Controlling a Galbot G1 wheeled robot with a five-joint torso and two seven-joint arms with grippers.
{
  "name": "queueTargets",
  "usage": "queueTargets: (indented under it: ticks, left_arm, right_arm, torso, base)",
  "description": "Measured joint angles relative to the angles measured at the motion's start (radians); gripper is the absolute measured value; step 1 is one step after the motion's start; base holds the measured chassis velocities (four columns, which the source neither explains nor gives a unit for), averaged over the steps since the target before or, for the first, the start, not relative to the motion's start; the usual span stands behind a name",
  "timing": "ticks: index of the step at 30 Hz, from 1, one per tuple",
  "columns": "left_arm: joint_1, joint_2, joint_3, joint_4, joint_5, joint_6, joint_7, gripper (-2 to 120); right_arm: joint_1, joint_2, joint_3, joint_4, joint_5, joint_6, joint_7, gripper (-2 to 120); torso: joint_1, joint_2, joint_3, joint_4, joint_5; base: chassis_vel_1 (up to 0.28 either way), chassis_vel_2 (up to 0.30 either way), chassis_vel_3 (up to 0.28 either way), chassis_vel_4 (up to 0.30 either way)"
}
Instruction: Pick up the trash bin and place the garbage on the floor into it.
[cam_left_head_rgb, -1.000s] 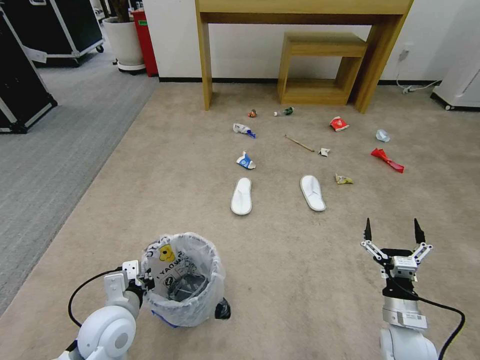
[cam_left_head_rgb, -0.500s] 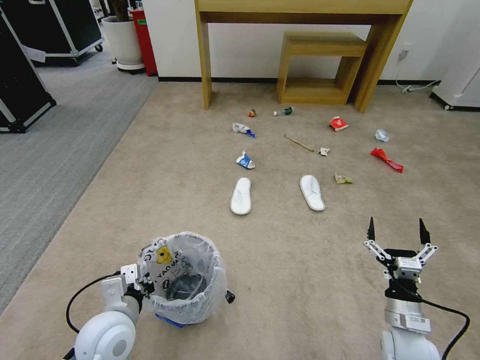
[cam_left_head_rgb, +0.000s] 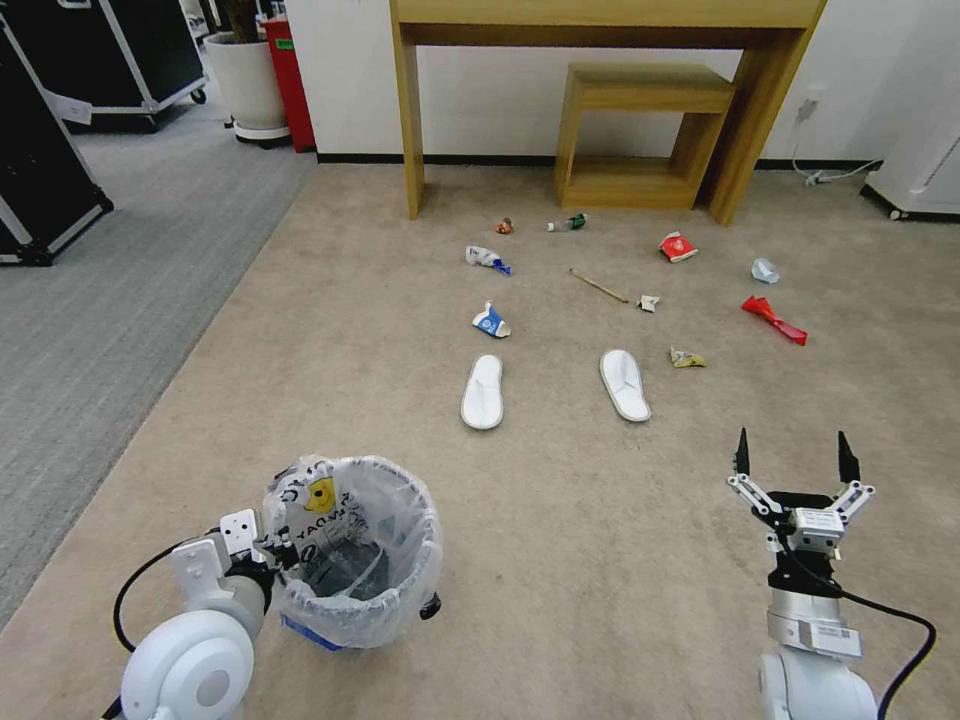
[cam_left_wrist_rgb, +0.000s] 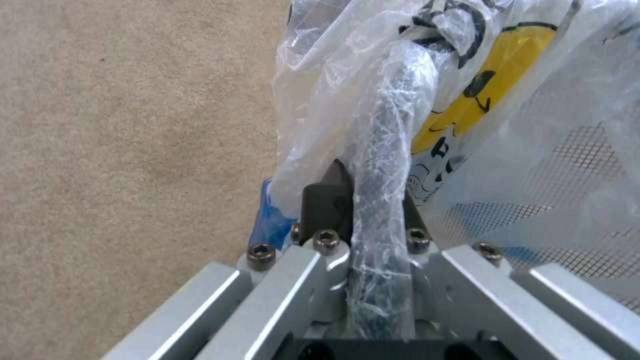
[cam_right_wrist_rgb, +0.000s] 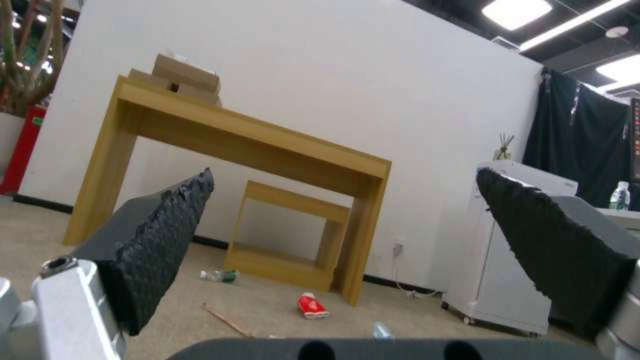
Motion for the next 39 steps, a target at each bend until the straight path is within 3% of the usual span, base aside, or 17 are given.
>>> queueTargets:
  ticks: [8, 12, 17, 28, 39]
  left_arm:
    - [0.026, -0.048, -0.073, -0.077, -0.044, 0.005, -0.014, 0]
    - [0.047, -0.085, -0.153, -0.137, -0.080, 0.027, -0.019, 0]
    - [0.092, -0.124, -0.208, -0.201, -0.058, 0.051, -0.024, 0]
    - [0.184, -0.208, -0.218, -0.250, 0.031, 0.068, -0.024, 0]
    - [0.209, -0.221, -0.227, -0.250, 0.061, 0.069, -0.019, 0]
  right_arm:
    - [0.004, -0.005, -0.003, 0.003, 0.003, -0.010, 0.016, 100]
    - [0.009, -0.002, -0.013, 0.004, 0.002, -0.020, 0.051, 100]
    - [0.007, 0.008, -0.031, -0.002, -0.002, -0.010, 0.042, 100]
    - [-0.004, 0.007, -0.061, -0.040, 0.000, 0.036, 0.006, 100]
    - [0.020, -0.011, -0.073, -0.045, 0.005, 0.024, 0.003, 100]
  torso:
    - [0.000, 0.000, 0.000, 0.0000, -0.0001]
    - [0.000, 0.000, 0.000, -0.0001, 0.0000]
    - [0.000, 0.000, 0.000, 0.0000, 0.0000]
    - [0.000, 0.000, 0.000, -0.0001, 0.0000]
    - [0.000, 0.000, 0.000, 0.0000, 0.0000]
  base:
    - [0.000, 0.000, 0.000, 0.000]
    - [0.000, 0.000, 0.000, 0.000]
    - [0.000, 0.000, 0.000, 0.000]
    - [0.000, 0.000, 0.000, 0.000]
    - [-0.055, 0.056, 0.053, -0.050]
